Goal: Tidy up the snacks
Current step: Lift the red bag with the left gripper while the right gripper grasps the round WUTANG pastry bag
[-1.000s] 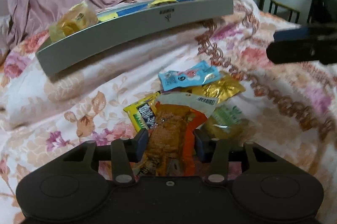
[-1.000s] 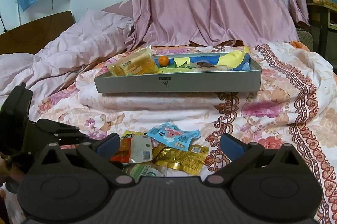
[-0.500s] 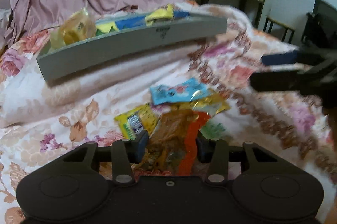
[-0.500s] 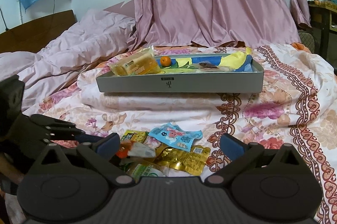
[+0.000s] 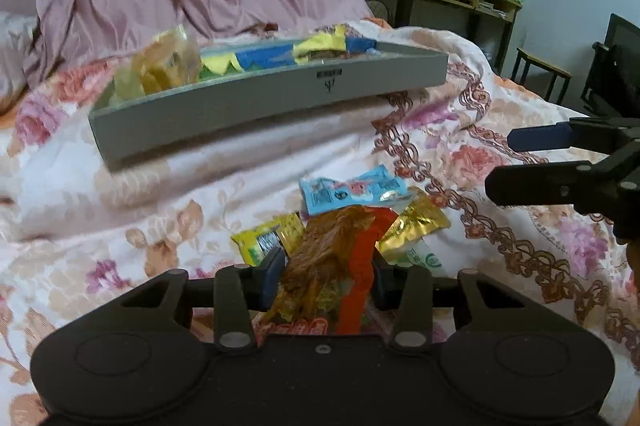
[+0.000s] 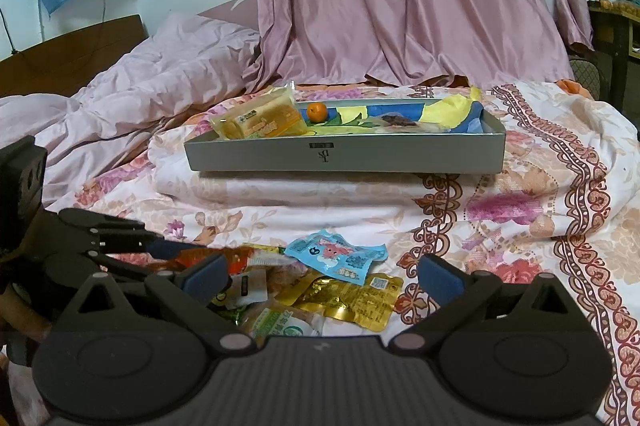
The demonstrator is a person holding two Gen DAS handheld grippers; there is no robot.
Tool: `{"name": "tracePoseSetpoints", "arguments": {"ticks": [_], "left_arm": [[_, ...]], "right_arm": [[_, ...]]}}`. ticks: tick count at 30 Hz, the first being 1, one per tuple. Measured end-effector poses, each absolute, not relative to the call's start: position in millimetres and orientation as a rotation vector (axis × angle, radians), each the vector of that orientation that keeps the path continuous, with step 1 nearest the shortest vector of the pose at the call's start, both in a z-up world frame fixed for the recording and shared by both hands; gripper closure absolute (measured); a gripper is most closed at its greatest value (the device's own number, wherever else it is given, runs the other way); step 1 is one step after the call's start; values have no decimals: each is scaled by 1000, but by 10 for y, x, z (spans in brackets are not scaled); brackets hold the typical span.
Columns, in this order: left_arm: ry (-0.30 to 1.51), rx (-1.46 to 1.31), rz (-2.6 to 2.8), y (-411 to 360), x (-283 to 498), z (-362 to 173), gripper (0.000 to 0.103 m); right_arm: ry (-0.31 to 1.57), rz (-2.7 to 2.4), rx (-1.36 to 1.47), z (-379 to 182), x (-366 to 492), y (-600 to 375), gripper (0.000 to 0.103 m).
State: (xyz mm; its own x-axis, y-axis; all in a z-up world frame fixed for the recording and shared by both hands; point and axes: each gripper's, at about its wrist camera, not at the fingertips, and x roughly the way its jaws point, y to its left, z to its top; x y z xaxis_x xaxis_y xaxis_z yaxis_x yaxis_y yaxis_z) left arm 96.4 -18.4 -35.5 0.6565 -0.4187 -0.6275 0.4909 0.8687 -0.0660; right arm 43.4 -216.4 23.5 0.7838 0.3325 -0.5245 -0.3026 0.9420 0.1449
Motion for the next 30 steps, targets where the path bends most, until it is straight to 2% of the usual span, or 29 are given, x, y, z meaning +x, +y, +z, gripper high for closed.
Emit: {"name": "tracePoseSetpoints", "arguments": {"ticks": [3, 4, 6, 12, 21, 27, 30], "left_arm": [[649, 134, -503, -200, 950, -345, 58], [649, 143, -502, -211, 955, -353, 68], [660, 182, -510, -258, 967, -386, 77], [653, 203, -482, -274, 991, -438, 90], [646, 130, -481, -191, 979, -354, 90], [633, 134, -454, -110, 928, -273, 90], [640, 138, -452, -90, 927, -274, 90]], "right_arm": [[582, 348, 50, 225, 437, -2155, 0], [583, 349, 49, 223, 434, -2153, 0], [583, 349, 50, 224, 434, -2157, 0], [588, 351, 50, 228, 442, -2150, 0], [677, 420, -10, 51, 491, -2002, 0], [730, 509, -249, -261, 568, -1599, 0], [754, 482, -262, -376, 663, -1552, 0]]}}
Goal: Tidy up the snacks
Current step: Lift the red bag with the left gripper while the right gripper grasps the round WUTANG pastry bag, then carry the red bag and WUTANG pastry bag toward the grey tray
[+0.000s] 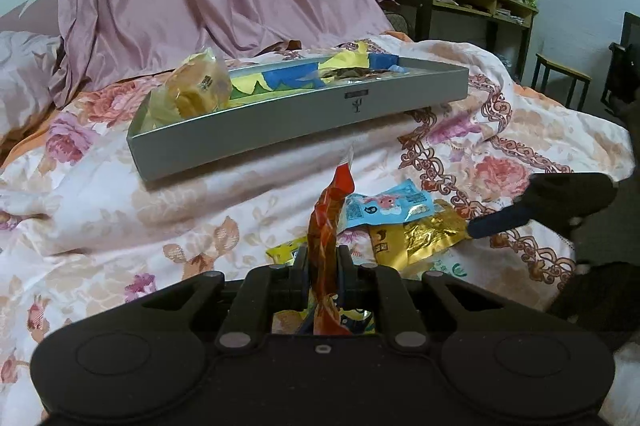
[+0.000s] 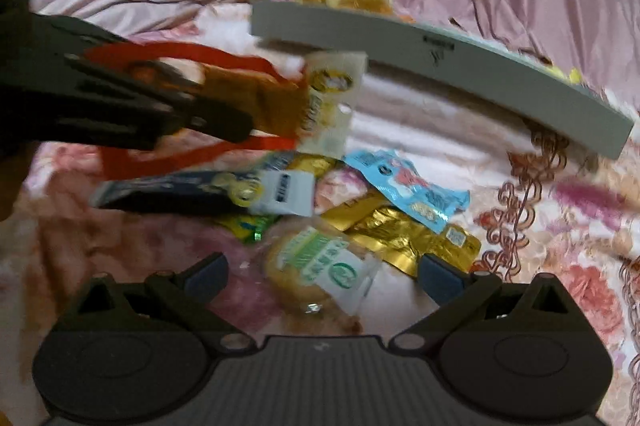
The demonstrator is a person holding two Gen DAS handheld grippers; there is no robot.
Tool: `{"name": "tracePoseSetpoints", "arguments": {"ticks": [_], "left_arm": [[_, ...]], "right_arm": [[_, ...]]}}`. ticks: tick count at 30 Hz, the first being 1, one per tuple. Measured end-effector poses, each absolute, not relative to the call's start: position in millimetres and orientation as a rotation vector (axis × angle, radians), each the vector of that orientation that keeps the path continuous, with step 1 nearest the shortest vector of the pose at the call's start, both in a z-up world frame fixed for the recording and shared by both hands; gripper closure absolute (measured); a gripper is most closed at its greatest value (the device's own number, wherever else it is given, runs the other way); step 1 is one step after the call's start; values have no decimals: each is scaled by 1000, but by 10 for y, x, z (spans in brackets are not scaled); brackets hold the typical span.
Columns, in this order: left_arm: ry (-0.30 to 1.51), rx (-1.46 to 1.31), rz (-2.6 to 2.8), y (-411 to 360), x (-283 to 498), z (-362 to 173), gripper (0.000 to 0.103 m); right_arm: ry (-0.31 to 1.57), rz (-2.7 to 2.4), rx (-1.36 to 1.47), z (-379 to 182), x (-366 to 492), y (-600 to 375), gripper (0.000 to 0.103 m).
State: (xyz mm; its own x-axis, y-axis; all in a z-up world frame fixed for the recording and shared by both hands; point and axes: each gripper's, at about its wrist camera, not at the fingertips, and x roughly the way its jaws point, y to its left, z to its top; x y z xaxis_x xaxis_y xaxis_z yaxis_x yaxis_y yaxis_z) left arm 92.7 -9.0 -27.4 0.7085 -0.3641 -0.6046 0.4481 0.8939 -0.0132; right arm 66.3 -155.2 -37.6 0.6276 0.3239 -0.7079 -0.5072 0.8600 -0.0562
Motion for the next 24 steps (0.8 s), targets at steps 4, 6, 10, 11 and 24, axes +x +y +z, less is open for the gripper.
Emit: {"name": "tracePoseSetpoints", "arguments": {"ticks": [4, 6, 10, 11, 24], "left_arm": [[646, 141, -466, -90, 929, -279, 90], [646, 139, -466, -91, 933, -282, 90], [647, 133, -468, -99, 938, -289, 90], [647, 127, -468, -91, 939, -288, 90], [514, 90, -427, -26, 792, 78, 90]], "right_arm": [[777, 523, -270, -449, 692, -1502, 9], [774, 531, -259, -451, 671, -1502, 33], [790, 540, -228, -386, 663, -1549, 50], [793, 545, -227, -376, 671, -1554, 51], [512, 446, -74, 406, 456, -1873, 51]]}}
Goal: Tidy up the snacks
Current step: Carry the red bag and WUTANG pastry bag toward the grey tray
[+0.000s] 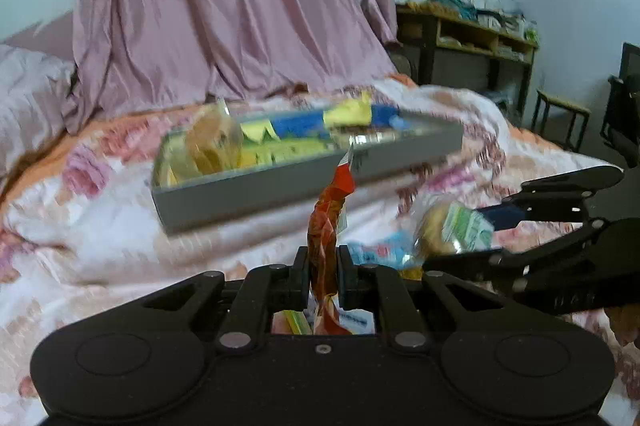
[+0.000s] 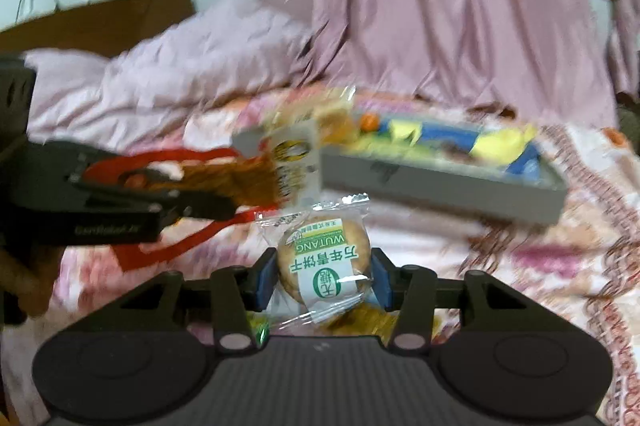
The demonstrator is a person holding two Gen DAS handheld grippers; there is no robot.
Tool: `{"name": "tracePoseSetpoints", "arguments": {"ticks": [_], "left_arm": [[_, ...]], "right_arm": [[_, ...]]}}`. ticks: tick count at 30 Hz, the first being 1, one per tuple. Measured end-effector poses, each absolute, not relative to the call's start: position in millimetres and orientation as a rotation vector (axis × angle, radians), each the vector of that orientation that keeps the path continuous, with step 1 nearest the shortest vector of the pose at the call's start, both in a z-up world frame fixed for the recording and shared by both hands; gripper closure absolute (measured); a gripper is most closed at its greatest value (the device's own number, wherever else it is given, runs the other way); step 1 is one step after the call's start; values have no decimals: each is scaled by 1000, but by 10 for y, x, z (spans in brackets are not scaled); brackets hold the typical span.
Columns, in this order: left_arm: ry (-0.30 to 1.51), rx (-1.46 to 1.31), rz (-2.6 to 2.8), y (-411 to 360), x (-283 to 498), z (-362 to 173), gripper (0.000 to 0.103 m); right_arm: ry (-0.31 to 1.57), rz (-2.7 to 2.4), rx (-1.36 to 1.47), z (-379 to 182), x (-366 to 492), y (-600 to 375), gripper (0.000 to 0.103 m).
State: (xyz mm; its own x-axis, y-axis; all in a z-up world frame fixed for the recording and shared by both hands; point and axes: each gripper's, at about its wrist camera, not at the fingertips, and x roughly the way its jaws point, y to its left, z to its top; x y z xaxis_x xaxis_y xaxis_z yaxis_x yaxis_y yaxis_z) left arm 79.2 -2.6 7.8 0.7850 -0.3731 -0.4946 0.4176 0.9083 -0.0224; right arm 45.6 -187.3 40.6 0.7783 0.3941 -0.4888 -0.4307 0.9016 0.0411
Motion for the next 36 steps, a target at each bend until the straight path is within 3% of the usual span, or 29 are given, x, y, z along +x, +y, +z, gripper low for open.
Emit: {"name": "tracePoseSetpoints", "arguments": {"ticks": [8, 28, 36], "left_arm": [[413, 29, -368, -46, 791, 355, 90], [322, -12, -337, -70, 704, 590, 90], [207, -75, -321, -28, 759, 836, 89]], "right_arm": [[343, 386, -22, 822, 371, -2011, 50], [258, 354, 2, 957, 264, -2063, 50], [164, 290, 22, 1127, 378, -2182, 50]]}}
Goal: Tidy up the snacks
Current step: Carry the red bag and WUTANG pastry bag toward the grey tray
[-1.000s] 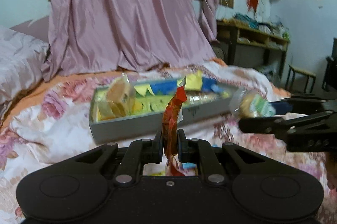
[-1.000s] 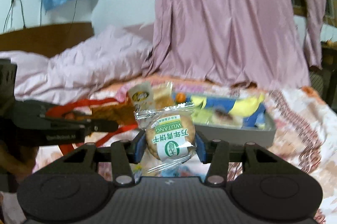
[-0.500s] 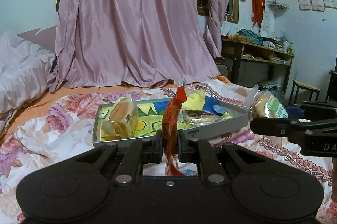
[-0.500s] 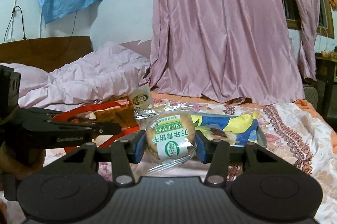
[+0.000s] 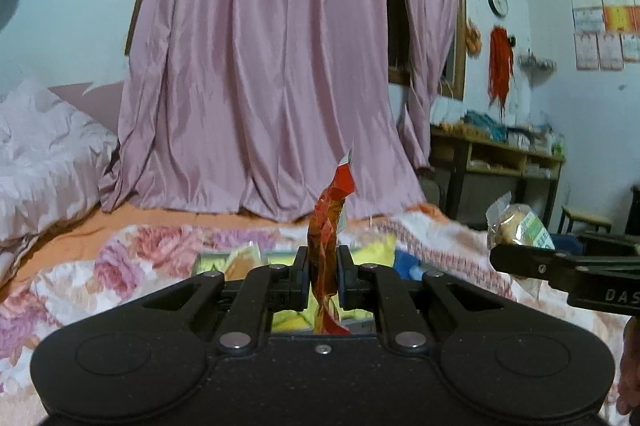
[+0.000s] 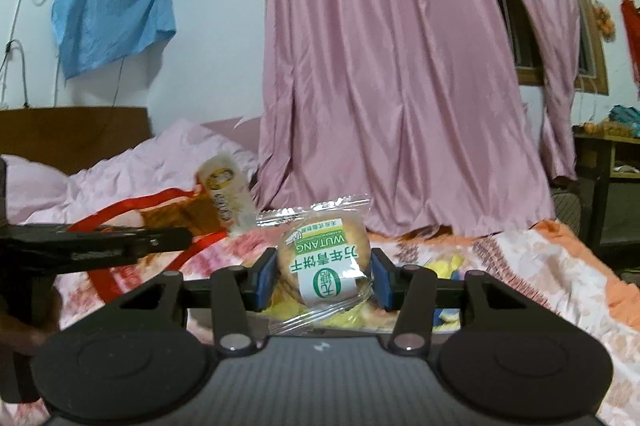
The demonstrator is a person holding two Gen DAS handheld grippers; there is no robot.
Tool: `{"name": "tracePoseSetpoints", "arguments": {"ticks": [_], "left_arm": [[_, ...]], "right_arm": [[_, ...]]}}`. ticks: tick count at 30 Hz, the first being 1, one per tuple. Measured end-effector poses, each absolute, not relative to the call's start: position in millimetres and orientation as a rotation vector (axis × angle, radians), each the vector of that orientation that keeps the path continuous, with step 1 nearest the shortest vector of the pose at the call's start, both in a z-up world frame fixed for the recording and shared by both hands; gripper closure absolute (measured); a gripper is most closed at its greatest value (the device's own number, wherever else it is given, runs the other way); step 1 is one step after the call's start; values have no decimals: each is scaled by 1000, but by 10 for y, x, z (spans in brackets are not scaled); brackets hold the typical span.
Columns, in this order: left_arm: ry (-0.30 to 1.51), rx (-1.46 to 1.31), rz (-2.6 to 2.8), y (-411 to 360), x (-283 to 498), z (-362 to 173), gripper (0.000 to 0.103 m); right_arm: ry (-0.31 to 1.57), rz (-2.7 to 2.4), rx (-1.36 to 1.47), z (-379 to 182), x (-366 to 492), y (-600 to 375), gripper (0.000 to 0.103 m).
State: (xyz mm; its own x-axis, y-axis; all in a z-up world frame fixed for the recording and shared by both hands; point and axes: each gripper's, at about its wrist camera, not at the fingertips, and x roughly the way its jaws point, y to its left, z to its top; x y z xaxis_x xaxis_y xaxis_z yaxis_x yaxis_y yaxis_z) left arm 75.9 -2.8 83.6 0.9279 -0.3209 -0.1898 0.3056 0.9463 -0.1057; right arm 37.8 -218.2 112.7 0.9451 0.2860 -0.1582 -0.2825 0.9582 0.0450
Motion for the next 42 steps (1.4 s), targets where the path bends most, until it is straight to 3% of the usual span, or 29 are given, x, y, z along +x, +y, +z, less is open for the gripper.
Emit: {"name": "tracePoseSetpoints", "arguments": {"ticks": [22, 42], "left_arm": [[204, -121, -269, -138, 1581, 809, 89], [267, -121, -248, -400, 2518, 409, 89]], "right_arm": [[90, 177, 57, 1245, 1214, -2286, 50], [213, 131, 55, 761, 2051, -2262, 50]]}}
